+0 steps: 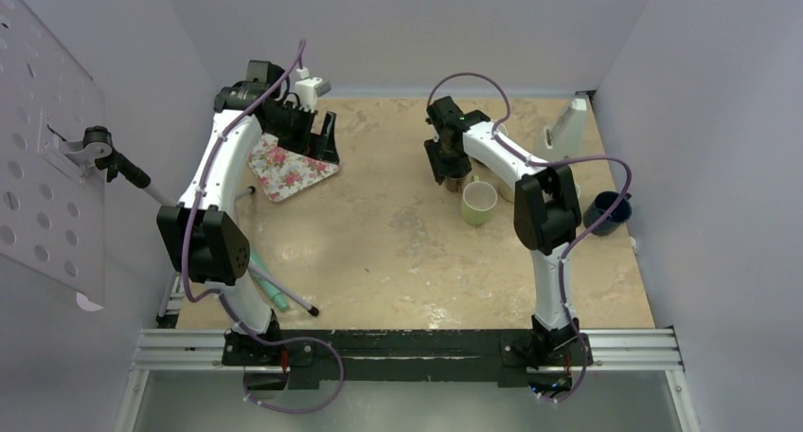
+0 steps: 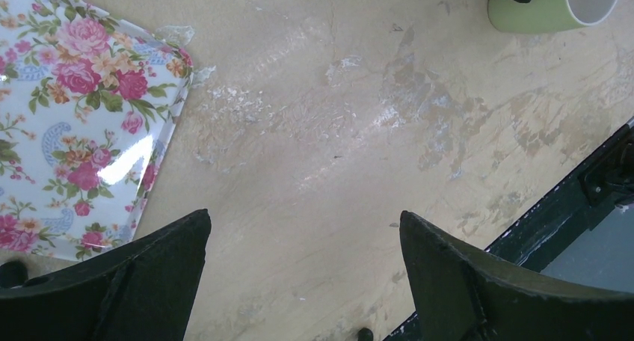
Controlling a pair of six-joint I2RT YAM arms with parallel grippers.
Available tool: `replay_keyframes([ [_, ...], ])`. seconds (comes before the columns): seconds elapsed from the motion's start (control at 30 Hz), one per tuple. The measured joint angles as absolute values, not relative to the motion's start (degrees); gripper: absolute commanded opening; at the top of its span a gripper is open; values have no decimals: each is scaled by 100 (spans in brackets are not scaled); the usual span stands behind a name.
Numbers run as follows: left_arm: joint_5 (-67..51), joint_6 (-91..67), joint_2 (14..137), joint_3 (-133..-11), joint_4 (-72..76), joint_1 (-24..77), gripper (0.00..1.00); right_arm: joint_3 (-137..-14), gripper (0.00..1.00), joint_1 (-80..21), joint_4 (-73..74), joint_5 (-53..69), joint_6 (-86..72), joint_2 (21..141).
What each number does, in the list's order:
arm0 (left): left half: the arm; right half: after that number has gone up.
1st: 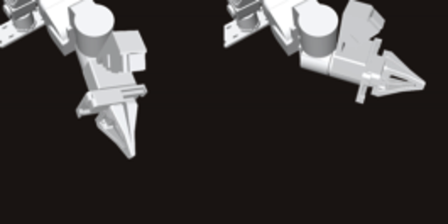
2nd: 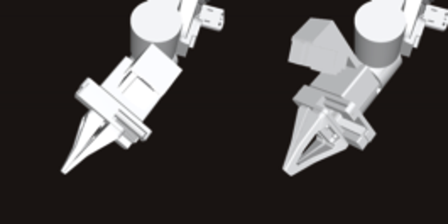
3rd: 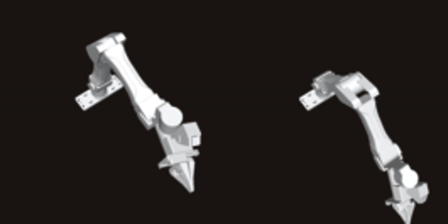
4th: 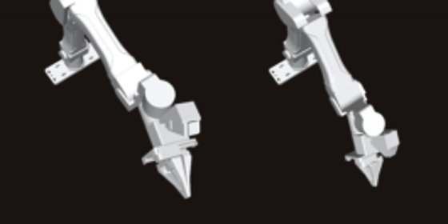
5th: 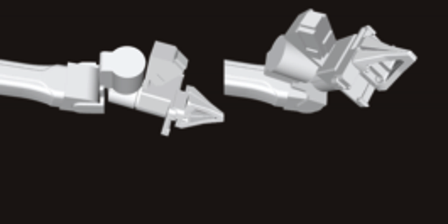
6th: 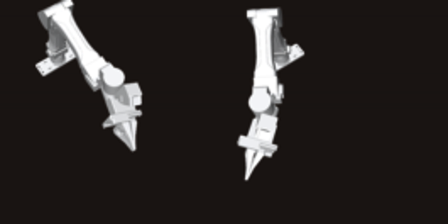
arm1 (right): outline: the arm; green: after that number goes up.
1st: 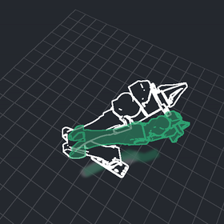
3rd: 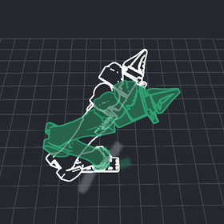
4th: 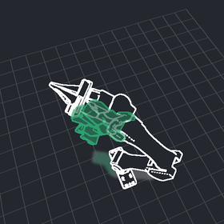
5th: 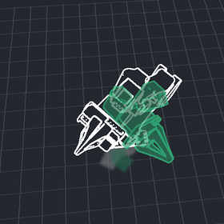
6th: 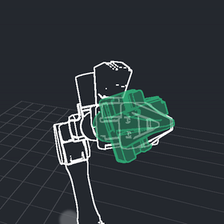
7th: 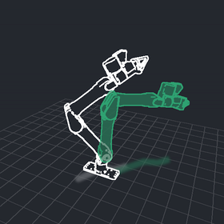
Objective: Turn the mug right side up
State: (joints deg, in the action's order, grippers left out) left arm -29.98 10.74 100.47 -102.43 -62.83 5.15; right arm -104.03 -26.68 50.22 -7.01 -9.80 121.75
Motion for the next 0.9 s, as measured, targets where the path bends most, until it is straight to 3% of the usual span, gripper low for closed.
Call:
replay_keyframes([
  [0.13,-3002,1074,10044,-10195,-6241,515,100,-10418,75,-2668,5011,-709,-910,12158],
  [0.17,-3004,1074,10042,-10178,-6217,515,100,-10418,91,-2668,5002,-727,-888,12130],
  [0.2,-3009,1074,10036,-10154,-6195,515,100,-10418,98,-2668,4984,-753,-871,12068],
  [0.33,-3114,1068,9900,-9845,-5902,515,100,-10022,99,-2668,4407,-847,-856,11310],
  [0.5,-3267,947,9159,-8302,-4707,545,100,-8149,99,-2652,2366,-1135,-775,8799],
  [0.67,-3081,1306,7841,-6816,-4125,607,100,-5881,99,-2137,-228,-1264,-676,6451],
  [0.9,-2895,1833,5089,-4073,-2655,620,100,-3415,99,-1800,-2438,-1756,-661,5155],
])
